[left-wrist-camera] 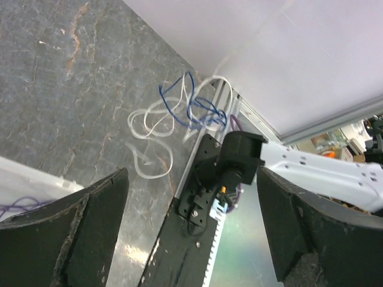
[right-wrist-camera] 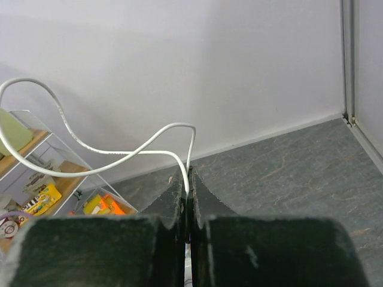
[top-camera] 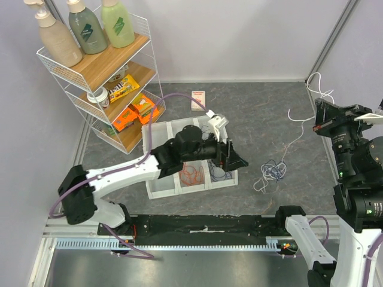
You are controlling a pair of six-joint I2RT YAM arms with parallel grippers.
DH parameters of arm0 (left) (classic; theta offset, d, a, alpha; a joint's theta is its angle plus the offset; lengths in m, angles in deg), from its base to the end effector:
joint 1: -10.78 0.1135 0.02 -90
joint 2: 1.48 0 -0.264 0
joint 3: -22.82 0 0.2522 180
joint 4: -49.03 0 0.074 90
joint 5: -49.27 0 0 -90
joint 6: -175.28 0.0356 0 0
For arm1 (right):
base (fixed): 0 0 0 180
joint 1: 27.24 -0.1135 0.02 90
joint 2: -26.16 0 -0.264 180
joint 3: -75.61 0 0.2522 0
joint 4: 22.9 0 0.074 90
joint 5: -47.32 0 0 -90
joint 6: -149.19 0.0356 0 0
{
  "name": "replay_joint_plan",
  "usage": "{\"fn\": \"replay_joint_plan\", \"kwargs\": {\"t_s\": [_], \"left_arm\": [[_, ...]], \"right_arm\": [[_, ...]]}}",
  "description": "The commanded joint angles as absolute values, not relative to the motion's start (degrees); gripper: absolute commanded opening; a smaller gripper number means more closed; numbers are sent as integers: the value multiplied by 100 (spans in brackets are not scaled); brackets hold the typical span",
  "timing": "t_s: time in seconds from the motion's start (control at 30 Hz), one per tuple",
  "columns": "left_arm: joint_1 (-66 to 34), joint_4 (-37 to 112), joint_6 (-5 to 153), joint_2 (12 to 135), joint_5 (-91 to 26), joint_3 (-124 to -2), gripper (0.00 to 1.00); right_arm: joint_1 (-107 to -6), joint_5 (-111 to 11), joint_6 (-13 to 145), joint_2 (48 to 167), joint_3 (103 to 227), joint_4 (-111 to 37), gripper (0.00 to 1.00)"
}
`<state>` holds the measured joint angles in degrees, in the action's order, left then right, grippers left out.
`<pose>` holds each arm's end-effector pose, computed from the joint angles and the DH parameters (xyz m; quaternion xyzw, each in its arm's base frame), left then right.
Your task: Untangle the cables
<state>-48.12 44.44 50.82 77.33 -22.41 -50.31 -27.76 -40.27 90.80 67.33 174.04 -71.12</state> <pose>0.1587 -0.2847 0.3283 0.2601 0.7190 -0.5442 0.3453 0.0659 -0.0009 0.5166 0.1894 0.6210 0.1973 0.7345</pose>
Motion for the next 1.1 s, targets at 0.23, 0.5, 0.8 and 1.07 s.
{"fn": "replay_joint_plan", "kwargs": {"t_s": [0.23,0.5,0.8,1.07], "left_arm": [[-5294,7383,5908,9396,-3142,-5703,95],[-5417,7387,6067,10687,-3615,-6940,80],[-5356,6805,5962,12007,-4302,-7488,40],[-5268,7815,5882,12262,-3969,-6793,39]], "right_arm": [[-2759,-4822,9548,6888,17296,-6910,0],[-2759,-5103,9786,7028,17322,-6813,0],[-2759,-5130,10058,7686,18708,-6778,0],[-2768,-4752,10112,8390,20212,-6743,0]]}}
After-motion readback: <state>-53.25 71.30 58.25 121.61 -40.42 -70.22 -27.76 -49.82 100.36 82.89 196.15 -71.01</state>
